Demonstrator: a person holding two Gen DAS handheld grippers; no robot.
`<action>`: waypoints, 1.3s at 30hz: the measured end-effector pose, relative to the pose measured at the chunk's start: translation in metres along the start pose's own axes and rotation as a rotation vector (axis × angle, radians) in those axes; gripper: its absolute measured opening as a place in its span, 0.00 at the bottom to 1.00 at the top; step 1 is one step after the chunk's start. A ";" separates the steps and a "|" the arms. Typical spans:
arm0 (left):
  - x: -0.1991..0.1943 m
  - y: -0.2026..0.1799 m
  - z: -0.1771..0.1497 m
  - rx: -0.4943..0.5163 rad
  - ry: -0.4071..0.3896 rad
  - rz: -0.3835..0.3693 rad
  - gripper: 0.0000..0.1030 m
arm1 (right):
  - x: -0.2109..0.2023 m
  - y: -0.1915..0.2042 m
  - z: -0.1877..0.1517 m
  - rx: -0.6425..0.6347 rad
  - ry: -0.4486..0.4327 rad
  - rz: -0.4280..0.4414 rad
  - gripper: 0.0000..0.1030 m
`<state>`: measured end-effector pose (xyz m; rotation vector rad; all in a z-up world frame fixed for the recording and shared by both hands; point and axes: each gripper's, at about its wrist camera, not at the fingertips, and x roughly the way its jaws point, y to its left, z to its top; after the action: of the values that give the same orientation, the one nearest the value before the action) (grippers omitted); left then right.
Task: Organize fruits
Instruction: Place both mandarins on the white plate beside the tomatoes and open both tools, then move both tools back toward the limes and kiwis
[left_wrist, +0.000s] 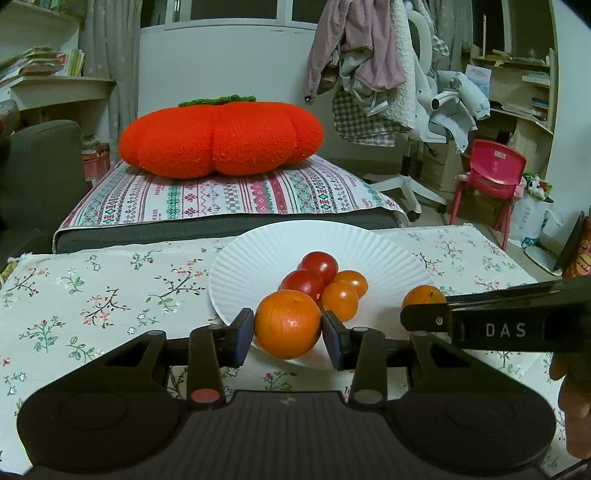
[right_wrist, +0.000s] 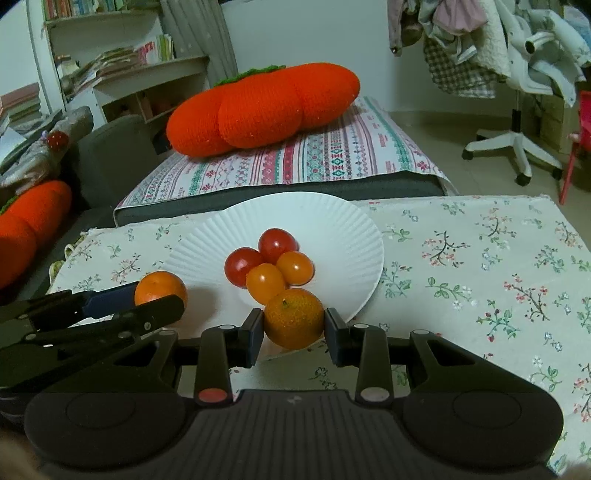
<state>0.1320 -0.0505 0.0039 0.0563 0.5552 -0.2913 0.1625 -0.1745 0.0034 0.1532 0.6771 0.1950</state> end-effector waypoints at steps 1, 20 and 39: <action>0.000 0.000 0.000 0.002 0.002 0.001 0.21 | 0.000 0.000 0.000 0.000 0.000 0.000 0.31; -0.009 0.011 0.004 -0.071 0.018 0.012 0.23 | -0.005 -0.005 0.004 0.038 -0.020 -0.029 0.36; -0.020 0.027 0.006 -0.129 0.076 0.111 0.51 | -0.011 -0.019 0.006 0.117 -0.039 -0.047 0.65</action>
<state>0.1268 -0.0201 0.0183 -0.0266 0.6424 -0.1456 0.1604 -0.1959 0.0114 0.2525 0.6532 0.1066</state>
